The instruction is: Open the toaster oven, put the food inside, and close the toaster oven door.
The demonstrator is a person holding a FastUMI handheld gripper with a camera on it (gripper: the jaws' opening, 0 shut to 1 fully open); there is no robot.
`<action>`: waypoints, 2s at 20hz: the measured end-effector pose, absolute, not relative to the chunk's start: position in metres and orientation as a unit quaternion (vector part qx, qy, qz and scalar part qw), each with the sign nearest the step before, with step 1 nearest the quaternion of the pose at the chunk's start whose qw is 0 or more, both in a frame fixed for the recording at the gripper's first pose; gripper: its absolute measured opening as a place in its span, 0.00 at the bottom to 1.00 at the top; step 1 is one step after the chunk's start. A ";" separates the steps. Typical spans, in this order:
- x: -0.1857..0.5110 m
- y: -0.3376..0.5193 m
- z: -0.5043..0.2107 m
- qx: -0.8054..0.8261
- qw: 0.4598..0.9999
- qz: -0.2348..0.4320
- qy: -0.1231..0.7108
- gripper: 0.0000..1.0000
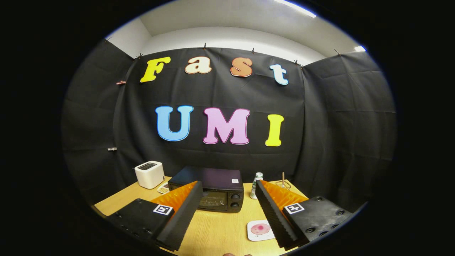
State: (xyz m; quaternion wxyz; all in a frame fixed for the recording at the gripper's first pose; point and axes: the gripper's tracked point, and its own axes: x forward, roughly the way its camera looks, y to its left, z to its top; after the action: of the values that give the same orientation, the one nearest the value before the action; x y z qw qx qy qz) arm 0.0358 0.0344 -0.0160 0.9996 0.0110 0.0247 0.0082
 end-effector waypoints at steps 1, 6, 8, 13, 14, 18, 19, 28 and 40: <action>0.040 0.038 -0.019 0.012 0.999 0.011 0.028 0.97; 0.062 0.055 -0.030 0.016 0.999 0.033 0.037 0.97; 0.075 0.061 -0.038 0.022 0.998 0.030 0.042 0.97; 0.123 0.084 -0.059 0.052 0.997 0.013 0.056 0.98; 0.134 0.090 -0.067 0.055 0.997 0.012 0.060 0.98; 0.173 0.121 -0.100 0.060 0.995 0.013 0.076 1.00; 0.182 0.125 -0.108 0.056 0.995 0.010 0.077 1.00; 0.253 0.161 -0.173 0.028 0.995 -0.010 0.090 1.00; 0.277 0.168 -0.221 0.033 0.989 -0.021 0.145 0.99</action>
State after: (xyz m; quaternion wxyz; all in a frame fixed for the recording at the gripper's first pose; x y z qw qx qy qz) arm 0.2769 0.1684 -0.2213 0.9886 0.0328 0.1454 -0.0213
